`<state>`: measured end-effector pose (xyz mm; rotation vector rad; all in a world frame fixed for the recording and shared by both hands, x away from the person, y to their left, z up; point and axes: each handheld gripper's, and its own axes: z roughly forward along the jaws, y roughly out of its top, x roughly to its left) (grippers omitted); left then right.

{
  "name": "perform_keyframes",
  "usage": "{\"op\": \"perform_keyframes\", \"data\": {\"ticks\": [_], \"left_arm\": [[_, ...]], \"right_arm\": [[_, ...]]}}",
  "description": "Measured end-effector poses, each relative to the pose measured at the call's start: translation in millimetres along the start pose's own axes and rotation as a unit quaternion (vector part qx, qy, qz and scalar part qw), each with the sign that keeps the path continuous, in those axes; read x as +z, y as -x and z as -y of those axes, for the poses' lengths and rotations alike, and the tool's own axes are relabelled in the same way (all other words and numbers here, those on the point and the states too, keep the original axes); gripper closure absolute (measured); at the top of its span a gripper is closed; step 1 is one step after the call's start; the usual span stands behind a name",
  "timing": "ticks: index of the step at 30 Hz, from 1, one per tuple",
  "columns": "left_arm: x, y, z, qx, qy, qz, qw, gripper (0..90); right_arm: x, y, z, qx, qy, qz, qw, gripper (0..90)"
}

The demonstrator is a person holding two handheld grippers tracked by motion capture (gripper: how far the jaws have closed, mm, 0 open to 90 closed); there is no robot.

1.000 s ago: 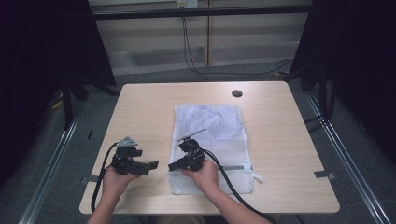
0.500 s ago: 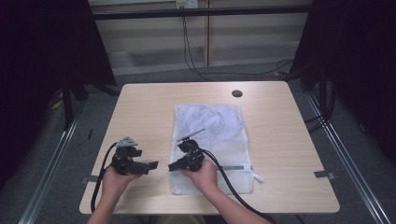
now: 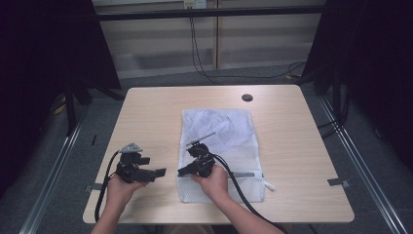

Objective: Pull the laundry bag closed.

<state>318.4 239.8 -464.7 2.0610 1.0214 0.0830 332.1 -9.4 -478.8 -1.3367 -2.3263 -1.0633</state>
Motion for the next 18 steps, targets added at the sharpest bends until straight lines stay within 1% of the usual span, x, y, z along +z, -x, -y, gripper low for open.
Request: {"op": "perform_keyframes", "data": {"ticks": [1, 3, 5, 8, 10, 12, 13, 15, 17, 18], "left_arm": [[0.7, 1.0, 0.0, 0.002, -0.003, 0.004, 1.0, 10.0], [2.2, 2.9, -0.1, 0.006, -0.006, 0.006, 0.9999, 9.8], [3.8, 4.7, -0.1, 0.003, -0.007, 0.012, 0.9999, 9.8], [6.8, 6.1, 0.8, -0.006, -0.009, 0.027, 0.9996, 10.6], [8.4, 6.9, 1.2, -0.004, -0.015, 0.03, 0.9994, 10.6], [9.6, 7.9, 1.3, -0.006, -0.016, 0.033, 0.9993, 10.6], [10.2, 8.4, 1.2, -0.008, -0.016, 0.038, 0.9991, 12.0], [11.8, 9.7, 1.0, -0.012, -0.017, 0.051, 0.9985, 12.9], [13.8, 11.8, 0.8, -0.009, -0.019, 0.054, 0.9983, 13.4], [15.2, 13.0, 0.8, -0.009, -0.022, 0.059, 0.998, 13.5]], "right_arm": [[0.0, 0.0, 0.0, 0.0, 0.0, 0.0, 1.0, 86.7], [-2.0, 0.0, -0.2, -0.002, 0.003, -0.002, 1.0, 86.8], [-5.9, 0.1, -0.8, 0.003, 0.005, -0.001, 1.0, 86.7], [-7.6, 1.1, -1.2, -0.001, 0.009, -0.003, 1.0, 86.7], [-9.4, 1.2, -1.1, 0.002, 0.01, -0.004, 0.9999, 86.8], [-11.1, 1.3, -1.1, -0.001, 0.01, -0.003, 0.9999, 86.8], [-12.4, 1.8, -1.2, 0.001, 0.011, -0.008, 0.9999, 86.8], [-13.1, 2.0, -1.4, 0.0, 0.012, -0.008, 0.9999, 86.8], [-15.0, 2.1, -1.4, 0.0, 0.014, -0.006, 0.9999, 86.8], [-15.6, 2.1, -1.4, 0.001, 0.013, -0.006, 0.9999, 86.7]]}}
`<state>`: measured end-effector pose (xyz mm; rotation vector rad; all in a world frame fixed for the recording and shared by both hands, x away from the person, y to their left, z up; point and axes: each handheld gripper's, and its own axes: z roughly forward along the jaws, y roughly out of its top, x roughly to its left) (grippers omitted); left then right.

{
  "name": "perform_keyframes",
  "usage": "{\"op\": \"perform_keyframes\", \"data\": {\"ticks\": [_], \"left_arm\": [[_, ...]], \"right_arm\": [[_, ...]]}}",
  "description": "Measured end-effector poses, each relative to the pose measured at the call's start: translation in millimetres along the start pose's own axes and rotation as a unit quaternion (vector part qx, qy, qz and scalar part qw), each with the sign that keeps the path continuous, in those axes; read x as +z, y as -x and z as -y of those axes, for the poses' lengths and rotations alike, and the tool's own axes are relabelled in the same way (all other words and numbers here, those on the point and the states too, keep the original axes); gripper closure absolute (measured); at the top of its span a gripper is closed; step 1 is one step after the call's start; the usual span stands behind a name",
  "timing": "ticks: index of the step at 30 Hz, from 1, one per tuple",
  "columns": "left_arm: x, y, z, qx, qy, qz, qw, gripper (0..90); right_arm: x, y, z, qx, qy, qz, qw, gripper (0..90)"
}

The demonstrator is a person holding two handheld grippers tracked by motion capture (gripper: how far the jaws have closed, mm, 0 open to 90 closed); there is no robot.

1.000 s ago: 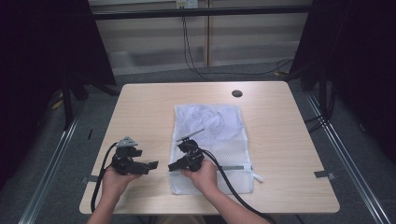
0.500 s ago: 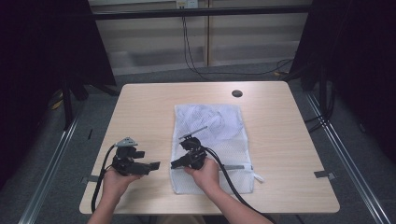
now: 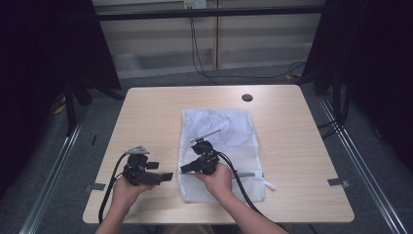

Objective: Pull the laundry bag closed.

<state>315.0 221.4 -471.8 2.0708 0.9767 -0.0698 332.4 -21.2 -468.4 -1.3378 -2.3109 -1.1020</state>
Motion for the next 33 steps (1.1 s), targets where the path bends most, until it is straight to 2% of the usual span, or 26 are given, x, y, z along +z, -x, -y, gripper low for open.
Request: {"op": "perform_keyframes", "data": {"ticks": [2, 7, 9, 12, 14, 20, 21, 24, 27, 33], "left_arm": [[1.9, 1.6, -0.3, 0.0, -0.003, -0.003, 1.0, 13.4], [4.1, 4.2, -1.8, 0.006, -0.005, 0.014, 0.9999, 16.6], [5.0, 6.2, -2.1, 0.012, -0.002, 0.013, 0.9998, 18.3], [7.2, 7.9, -2.2, 0.018, -0.006, 0.03, 0.9994, 21.3], [8.8, 8.7, -1.9, 0.019, -0.007, 0.033, 0.9993, 23.6], [12.8, 10.5, -1.5, 0.004, -0.012, 0.053, 0.9985, 28.6], [12.9, 11.4, -1.7, 0.006, -0.012, 0.062, 0.998, 31.7], [15.6, 12.9, -2.4, -0.002, -0.018, 0.065, 0.9977, 36.7], [19.9, 14.4, -3.2, -0.014, -0.027, 0.068, 0.9972, 38.1], [25.9, 15.9, -6.1, -0.024, -0.034, 0.074, 0.9963, 42.5]], "right_arm": [[-1.2, 0.1, 0.1, -0.004, 0.004, -0.001, 1.0, 86.8], [-4.7, -0.1, -0.1, -0.009, 0.008, 0.004, 0.9999, 86.8], [-5.6, -0.4, -0.2, -0.007, 0.008, 0.003, 0.9999, 86.8], [-5.5, -0.4, -0.1, -0.009, 0.009, 0.004, 0.9999, 86.8], [-5.6, -0.4, -0.1, -0.01, 0.008, 0.006, 0.9999, 86.8], [-5.3, -0.4, -0.1, -0.012, 0.006, 0.009, 0.9999, 86.7], [-5.2, -0.8, 0.0, -0.011, 0.005, 0.009, 0.9999, 86.8], [-5.1, -1.2, 0.0, -0.01, 0.006, 0.007, 0.9999, 86.8], [-5.4, -1.2, -0.1, -0.01, 0.009, 0.007, 0.9999, 86.8], [-7.6, -1.5, -0.3, -0.009, 0.013, 0.005, 0.9999, 86.8]]}}
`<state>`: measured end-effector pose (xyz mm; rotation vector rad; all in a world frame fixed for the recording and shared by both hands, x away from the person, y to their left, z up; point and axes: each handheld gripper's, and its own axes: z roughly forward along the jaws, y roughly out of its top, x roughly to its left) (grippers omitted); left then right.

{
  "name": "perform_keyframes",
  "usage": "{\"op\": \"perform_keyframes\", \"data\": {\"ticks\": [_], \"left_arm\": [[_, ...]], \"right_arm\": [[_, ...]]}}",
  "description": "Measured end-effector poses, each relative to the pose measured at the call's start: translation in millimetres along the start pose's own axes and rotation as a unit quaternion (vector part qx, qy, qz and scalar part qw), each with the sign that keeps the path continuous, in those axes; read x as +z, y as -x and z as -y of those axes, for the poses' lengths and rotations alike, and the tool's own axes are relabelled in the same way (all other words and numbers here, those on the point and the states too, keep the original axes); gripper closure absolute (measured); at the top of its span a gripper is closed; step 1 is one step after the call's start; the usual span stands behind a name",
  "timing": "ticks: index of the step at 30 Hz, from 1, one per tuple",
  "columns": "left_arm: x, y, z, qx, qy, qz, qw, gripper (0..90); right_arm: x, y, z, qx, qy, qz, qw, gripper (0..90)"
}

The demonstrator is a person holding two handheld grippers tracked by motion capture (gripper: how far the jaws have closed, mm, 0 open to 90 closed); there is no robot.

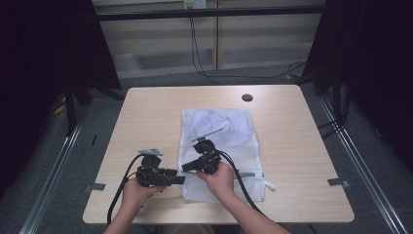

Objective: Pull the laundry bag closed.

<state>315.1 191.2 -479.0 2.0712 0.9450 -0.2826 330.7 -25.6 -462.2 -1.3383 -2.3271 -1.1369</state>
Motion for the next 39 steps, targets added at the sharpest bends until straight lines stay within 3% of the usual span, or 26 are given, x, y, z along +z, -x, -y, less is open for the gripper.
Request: {"op": "perform_keyframes", "data": {"ticks": [6, 16, 25, 34, 36, 39], "left_arm": [[5.0, -0.6, -0.9, -0.022, -0.008, 0.004, 0.9997, 51.6], [8.1, -0.2, -2.2, -0.024, -0.015, -0.001, 0.9996, 61.6], [11.9, -0.3, -2.6, -0.04, -0.014, 0.001, 0.9991, 63.9], [14.8, -0.7, -3.5, -0.04, -0.012, -0.001, 0.9991, 65.7], [15.5, -0.7, -3.4, -0.048, -0.011, 0.011, 0.9987, 65.7], [16.2, -0.6, -4.0, -0.041, -0.013, 0.005, 0.999, 66.7]], "right_arm": [[0.5, -1.1, 0.4, -0.002, 0.001, -0.002, 1.0, 86.8], [-0.1, -2.4, -0.7, -0.005, 0.002, -0.002, 1.0, 86.8], [-0.5, -3.2, -1.2, -0.008, 0.001, -0.003, 1.0, 86.8], [-1.5, -3.9, -1.4, -0.005, 0.007, -0.004, 1.0, 86.8], [-2.0, -3.8, -1.5, -0.006, 0.008, -0.003, 0.9999, 86.8], [-2.4, -3.9, -1.6, -0.006, 0.009, -0.003, 0.9999, 86.8]]}}
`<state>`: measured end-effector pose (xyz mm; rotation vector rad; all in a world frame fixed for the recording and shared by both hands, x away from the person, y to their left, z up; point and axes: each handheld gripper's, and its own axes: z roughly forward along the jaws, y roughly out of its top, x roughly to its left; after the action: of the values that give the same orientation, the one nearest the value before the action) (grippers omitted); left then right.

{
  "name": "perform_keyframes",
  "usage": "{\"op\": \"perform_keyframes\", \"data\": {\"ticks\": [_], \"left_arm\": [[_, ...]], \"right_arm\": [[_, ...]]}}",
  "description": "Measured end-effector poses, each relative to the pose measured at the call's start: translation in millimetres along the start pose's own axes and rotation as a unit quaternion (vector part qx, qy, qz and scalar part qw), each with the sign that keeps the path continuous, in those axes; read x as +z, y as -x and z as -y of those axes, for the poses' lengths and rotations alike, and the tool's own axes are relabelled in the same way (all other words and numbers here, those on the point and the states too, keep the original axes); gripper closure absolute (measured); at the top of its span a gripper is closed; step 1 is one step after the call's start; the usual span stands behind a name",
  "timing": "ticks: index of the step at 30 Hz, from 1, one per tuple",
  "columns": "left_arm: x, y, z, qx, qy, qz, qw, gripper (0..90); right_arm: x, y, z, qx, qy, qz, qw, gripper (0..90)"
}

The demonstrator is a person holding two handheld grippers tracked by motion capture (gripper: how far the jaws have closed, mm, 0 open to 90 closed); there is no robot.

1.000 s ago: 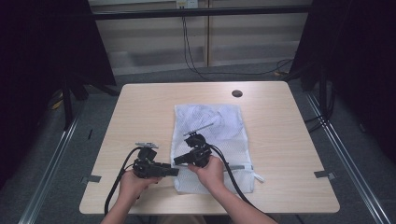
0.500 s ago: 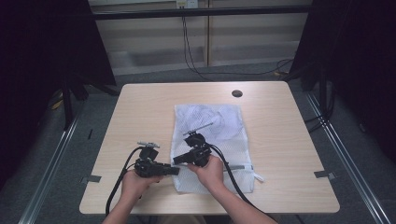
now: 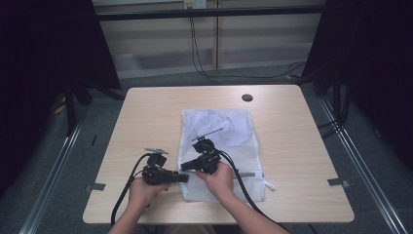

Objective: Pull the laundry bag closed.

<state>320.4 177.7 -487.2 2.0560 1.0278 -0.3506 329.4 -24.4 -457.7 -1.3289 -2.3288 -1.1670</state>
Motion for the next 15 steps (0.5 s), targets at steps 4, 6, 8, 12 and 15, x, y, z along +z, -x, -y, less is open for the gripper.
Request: {"op": "perform_keyframes", "data": {"ticks": [4, 6, 8, 12, 15], "left_arm": [[1.4, 1.4, -0.3, -0.005, 0.002, -0.011, 0.9999, 74.5], [0.7, 1.1, -0.4, -0.009, 0.0, -0.008, 0.9999, 79.2], [0.1, 0.7, -1.2, -0.023, -0.003, -0.009, 0.9997, 82.6], [-1.5, -0.1, -3.1, -0.044, -0.016, -0.003, 0.9989, 86.2], [-3.9, 1.5, -4.2, -0.044, -0.014, -0.011, 0.9989, 87.3]], "right_arm": [[-0.8, 0.8, -0.2, 0.0, 0.001, 0.0, 1.0, 86.8], [-1.3, 0.6, -0.3, 0.002, 0.0, -0.001, 1.0, 86.8], [-1.3, 0.5, -0.1, 0.0, 0.001, 0.0, 1.0, 86.8], [-1.8, 0.7, 0.0, 0.0, -0.002, 0.0, 1.0, 86.8], [-3.3, 1.7, 0.1, 0.001, -0.001, -0.002, 1.0, 86.8]]}}
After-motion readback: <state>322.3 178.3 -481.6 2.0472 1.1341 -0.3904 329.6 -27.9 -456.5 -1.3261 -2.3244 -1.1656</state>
